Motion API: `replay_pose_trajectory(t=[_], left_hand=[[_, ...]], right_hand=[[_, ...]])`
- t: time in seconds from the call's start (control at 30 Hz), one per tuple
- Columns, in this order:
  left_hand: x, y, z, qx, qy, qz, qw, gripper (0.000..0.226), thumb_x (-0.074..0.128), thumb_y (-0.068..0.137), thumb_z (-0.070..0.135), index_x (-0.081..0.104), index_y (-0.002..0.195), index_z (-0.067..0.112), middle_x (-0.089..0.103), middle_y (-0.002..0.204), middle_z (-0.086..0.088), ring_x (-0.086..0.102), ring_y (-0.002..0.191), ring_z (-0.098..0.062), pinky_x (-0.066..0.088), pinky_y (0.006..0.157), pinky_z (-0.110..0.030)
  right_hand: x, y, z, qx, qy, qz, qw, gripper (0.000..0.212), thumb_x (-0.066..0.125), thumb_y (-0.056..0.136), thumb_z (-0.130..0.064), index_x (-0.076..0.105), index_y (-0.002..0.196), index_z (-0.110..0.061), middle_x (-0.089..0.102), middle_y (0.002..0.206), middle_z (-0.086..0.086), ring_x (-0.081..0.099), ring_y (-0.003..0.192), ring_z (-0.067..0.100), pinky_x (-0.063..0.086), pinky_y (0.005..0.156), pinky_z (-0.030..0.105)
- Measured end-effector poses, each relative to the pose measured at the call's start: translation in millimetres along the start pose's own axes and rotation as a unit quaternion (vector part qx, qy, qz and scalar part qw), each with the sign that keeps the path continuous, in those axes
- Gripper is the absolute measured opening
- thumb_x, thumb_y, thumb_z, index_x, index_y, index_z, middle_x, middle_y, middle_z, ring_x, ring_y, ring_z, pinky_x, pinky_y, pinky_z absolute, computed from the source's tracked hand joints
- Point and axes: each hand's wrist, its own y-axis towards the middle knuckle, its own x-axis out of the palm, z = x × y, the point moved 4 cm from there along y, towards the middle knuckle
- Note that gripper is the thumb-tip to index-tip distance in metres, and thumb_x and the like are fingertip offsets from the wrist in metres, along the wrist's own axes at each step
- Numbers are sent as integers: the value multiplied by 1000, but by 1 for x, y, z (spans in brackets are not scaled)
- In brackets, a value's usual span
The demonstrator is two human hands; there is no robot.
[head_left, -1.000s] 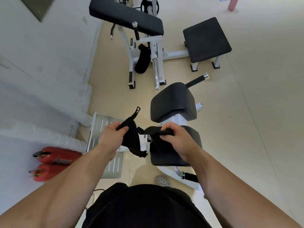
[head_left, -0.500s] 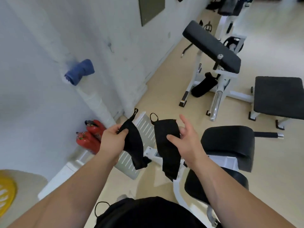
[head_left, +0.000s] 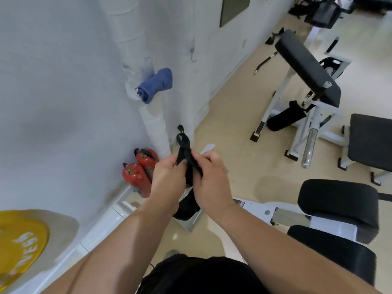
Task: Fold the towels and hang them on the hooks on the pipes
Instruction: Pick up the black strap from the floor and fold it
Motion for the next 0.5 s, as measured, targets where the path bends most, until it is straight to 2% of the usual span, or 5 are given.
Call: replay_pose_trajectory(t=[0.07, 0.17, 0.23, 0.37, 0.5], left_hand=[[-18, 9, 7, 8, -7, -4, 1000, 20, 61, 94, 12, 66, 85, -4, 60, 71, -10, 56, 70, -18, 49, 65, -35], [-46, 21, 12, -23, -31, -26, 999, 21, 61, 97, 16, 73, 91, 0, 65, 74, -9, 60, 68, -14, 51, 61, -25], [-58, 28, 14, -33, -38, -57, 997, 19, 59, 98, 15, 76, 95, 7, 72, 81, -12, 67, 74, -16, 57, 65, -28], [-63, 39, 19, -22, -34, -95, 995, 24, 54, 100, 8, 78, 99, 10, 75, 89, -15, 69, 80, -22, 58, 72, -35], [-55, 57, 31, -9, -22, -108, 994, 28, 52, 104, 18, 80, 99, 19, 75, 98, -19, 70, 92, -26, 55, 89, -46]], right_hand=[[25, 2, -18, -23, -34, -47, 998, 55, 42, 93, -26, 47, 147, -15, 45, 113, -2, 51, 107, 17, 48, 95, 34], [45, 5, -32, -45, -35, -123, 991, 68, 38, 89, -35, 37, 153, -12, 43, 120, 1, 45, 114, 20, 41, 103, 33], [48, 12, -34, -45, -7, -144, 989, 61, 38, 91, -33, 45, 149, -15, 46, 119, -1, 46, 114, 19, 41, 103, 33], [41, 37, -33, -61, -46, -58, 995, 39, 58, 92, -23, 64, 130, -17, 54, 114, -6, 51, 112, 17, 41, 102, 30], [31, 60, -29, -8, 18, -43, 999, 37, 64, 90, -30, 57, 126, -25, 62, 113, -12, 57, 110, 10, 47, 97, 30]])
